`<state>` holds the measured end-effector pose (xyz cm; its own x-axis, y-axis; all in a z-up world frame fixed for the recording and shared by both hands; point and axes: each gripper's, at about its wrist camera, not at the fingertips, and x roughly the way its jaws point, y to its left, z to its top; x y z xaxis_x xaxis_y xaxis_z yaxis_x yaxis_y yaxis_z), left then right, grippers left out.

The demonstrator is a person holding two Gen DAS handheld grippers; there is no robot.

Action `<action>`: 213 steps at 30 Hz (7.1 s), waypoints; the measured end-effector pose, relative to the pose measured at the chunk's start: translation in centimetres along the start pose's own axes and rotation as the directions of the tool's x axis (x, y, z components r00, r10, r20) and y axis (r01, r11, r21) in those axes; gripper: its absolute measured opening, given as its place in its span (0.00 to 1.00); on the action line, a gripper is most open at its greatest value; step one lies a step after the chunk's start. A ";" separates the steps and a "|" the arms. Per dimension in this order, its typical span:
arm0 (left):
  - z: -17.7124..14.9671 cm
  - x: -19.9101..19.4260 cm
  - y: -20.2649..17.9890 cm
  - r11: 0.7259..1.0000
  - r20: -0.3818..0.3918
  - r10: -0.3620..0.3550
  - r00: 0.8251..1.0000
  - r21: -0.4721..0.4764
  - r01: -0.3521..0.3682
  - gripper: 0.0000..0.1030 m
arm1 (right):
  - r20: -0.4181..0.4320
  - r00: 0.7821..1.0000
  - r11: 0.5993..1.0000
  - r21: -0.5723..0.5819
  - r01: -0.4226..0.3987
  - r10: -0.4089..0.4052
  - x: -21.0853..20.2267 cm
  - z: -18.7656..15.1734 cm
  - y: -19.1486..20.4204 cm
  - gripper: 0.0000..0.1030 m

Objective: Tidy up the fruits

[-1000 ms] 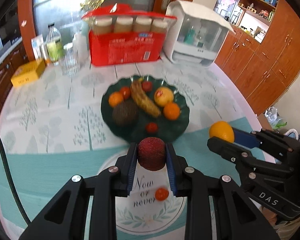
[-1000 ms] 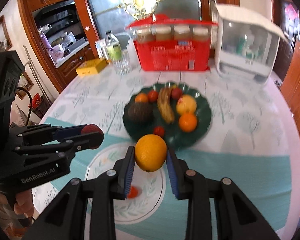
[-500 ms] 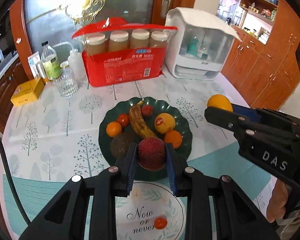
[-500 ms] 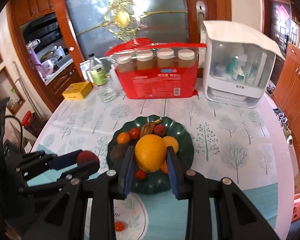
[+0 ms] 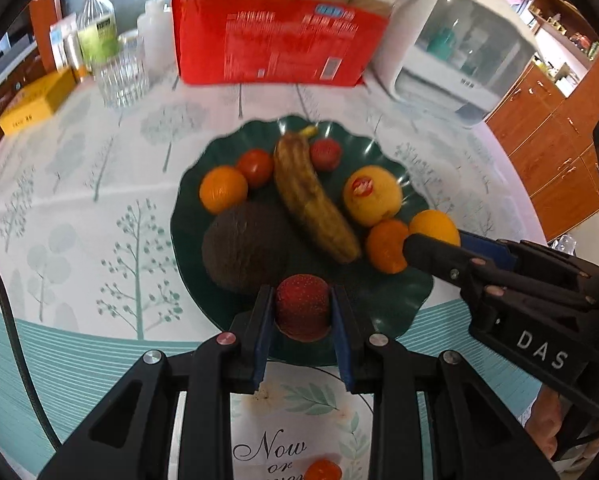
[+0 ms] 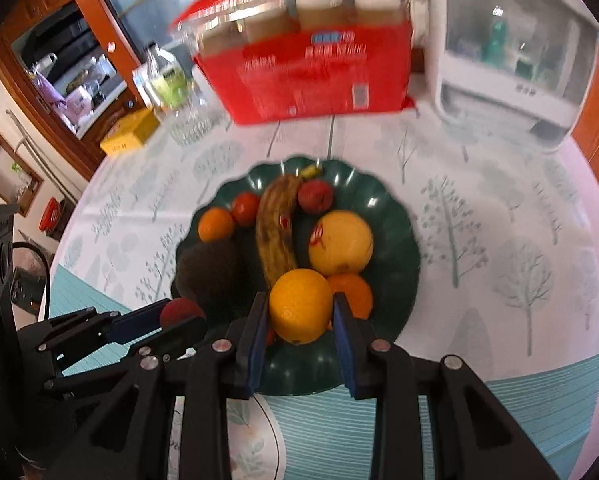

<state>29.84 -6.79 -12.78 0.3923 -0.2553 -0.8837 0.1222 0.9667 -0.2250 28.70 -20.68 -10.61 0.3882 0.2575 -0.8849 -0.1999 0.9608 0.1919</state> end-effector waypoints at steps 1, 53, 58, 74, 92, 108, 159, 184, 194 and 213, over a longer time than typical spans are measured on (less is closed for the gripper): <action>-0.1 0.4 0.1 1.000 -0.007 -0.004 1.000 -0.003 0.004 0.26 | -0.013 1.000 1.000 -0.002 -0.006 0.006 0.5 -0.1 0.0 0.30; -5.3 -12.3 3.8 0.998 0.184 0.056 0.981 -0.046 -0.048 0.79 | 0.071 0.995 0.998 0.000 -0.067 0.067 -7.1 -4.9 4.3 0.33; -7.3 -14.1 4.1 0.998 0.202 0.065 0.977 -0.033 -0.060 0.79 | 0.100 0.993 0.998 -0.013 -0.066 0.067 -9.0 -7.0 5.2 0.34; -12.5 -15.6 7.0 0.993 0.247 0.116 0.962 -0.044 -0.108 0.84 | 0.101 0.993 0.998 0.008 -0.059 0.058 -9.4 -14.0 6.2 0.44; -16.5 -8.0 7.5 0.990 0.122 0.142 0.982 -0.026 -0.140 0.84 | -0.037 0.999 0.999 0.021 -0.035 0.036 -0.4 -18.1 6.7 0.44; -16.0 -5.9 8.2 0.989 0.089 0.143 0.986 -0.046 -0.140 0.84 | 0.007 1.000 0.998 -0.064 0.017 -0.016 1.8 -16.9 8.6 0.42; -0.9 -9.0 5.7 0.972 0.211 0.235 0.949 -0.066 -0.227 0.99 | 0.147 0.987 0.997 0.051 0.055 -0.062 -3.4 1.0 1.6 0.29; 0.2 -4.9 5.7 0.969 0.119 0.244 0.962 -0.069 -0.238 0.99 | 0.009 0.998 0.998 -0.006 0.055 -0.055 2.8 2.2 2.4 0.40; -1.7 -6.1 5.2 0.973 0.115 0.231 0.966 -0.051 -0.227 0.99 | 0.031 0.998 0.998 -0.004 0.056 -0.056 0.7 0.9 3.2 0.40; -10.7 -12.2 4.5 0.986 0.111 0.161 0.981 0.021 -0.165 0.99 | 0.058 0.994 0.995 0.040 0.095 -0.097 -6.0 -9.2 6.8 0.41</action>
<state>15.80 0.89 -7.38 0.5054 -0.0967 -0.8575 0.0748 0.9949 -0.0681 16.73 -16.64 -7.93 0.4569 0.1688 -0.8733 -0.1260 0.9842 0.1243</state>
